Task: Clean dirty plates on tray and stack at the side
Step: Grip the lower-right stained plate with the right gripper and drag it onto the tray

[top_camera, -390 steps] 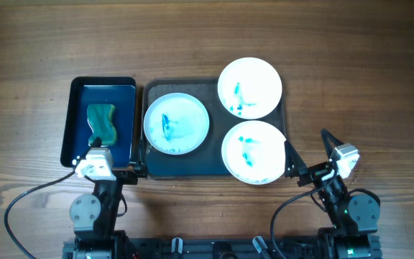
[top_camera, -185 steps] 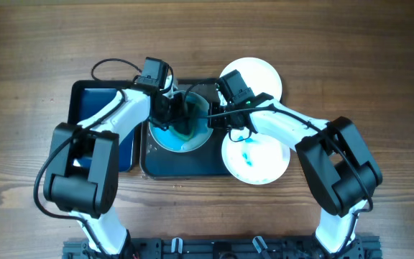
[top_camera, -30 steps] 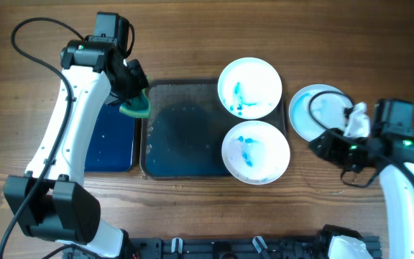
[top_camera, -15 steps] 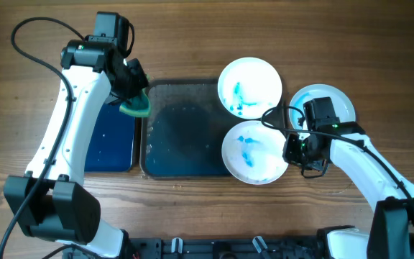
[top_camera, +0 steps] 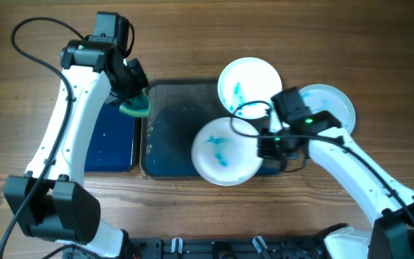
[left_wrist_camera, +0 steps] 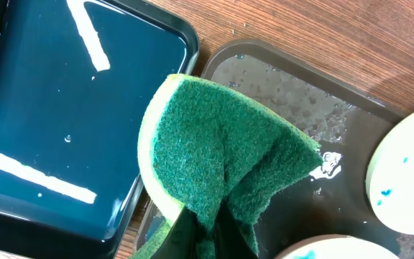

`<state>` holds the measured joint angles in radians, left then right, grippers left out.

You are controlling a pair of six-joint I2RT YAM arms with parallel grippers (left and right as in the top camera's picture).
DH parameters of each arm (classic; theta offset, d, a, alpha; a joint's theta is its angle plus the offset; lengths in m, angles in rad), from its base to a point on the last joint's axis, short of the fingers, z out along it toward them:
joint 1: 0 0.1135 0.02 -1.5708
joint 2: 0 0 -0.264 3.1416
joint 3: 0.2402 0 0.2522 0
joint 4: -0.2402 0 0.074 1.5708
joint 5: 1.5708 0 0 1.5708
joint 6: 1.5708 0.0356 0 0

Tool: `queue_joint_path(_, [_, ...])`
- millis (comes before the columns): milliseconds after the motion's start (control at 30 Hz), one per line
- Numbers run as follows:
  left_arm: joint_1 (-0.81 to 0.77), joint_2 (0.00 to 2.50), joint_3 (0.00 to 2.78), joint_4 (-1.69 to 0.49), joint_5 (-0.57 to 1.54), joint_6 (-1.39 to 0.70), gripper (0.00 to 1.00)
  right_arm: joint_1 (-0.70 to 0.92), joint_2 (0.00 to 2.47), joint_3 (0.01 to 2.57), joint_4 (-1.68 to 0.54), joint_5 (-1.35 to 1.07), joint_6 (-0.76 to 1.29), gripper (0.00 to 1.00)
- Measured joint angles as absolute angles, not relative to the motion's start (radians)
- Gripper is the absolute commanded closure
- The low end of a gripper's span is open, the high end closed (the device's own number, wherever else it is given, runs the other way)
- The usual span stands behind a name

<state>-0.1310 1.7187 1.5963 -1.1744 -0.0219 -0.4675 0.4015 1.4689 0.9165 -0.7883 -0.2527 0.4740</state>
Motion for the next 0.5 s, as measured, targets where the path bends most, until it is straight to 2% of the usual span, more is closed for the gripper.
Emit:
queue_joint_path(133, [-0.131,1.719,1.596,-1.174,-0.022,-0.467,0.96,0.581,1.469,0.943,-0.598,-0.198,0.617,0.96])
queue_joint_path(400, [-0.131,1.719,1.596,-1.174,-0.022,-0.468,0.96,0.627,1.82,1.157,-0.538,-0.13,0.761,0.94])
queue_joint_path(500, [-0.131,1.719,1.596,-1.174,-0.022,-0.468,0.96,0.627,1.875,1.157,-0.56,-0.149,0.775,0.71])
